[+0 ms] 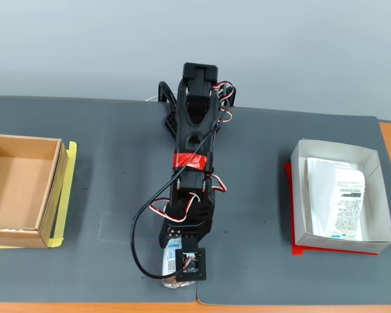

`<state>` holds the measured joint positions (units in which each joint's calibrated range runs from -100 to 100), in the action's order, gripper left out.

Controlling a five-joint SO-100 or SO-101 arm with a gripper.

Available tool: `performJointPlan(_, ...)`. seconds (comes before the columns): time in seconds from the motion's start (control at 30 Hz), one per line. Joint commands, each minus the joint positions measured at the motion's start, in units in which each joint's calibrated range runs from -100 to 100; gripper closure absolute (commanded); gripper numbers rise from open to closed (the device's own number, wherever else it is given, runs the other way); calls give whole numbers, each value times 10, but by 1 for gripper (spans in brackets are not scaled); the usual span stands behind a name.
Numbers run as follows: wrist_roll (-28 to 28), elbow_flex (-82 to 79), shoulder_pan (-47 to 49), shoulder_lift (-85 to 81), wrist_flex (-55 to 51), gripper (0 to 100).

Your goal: Pick the can and put it in the brown box

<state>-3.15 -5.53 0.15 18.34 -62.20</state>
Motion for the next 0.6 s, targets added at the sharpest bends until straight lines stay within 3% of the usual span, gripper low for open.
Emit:
performJointPlan(0.0, -1, 23, -2, -52, -2, 84)
performJointPlan(0.57, -2, 25, -53, -197, -37, 84)
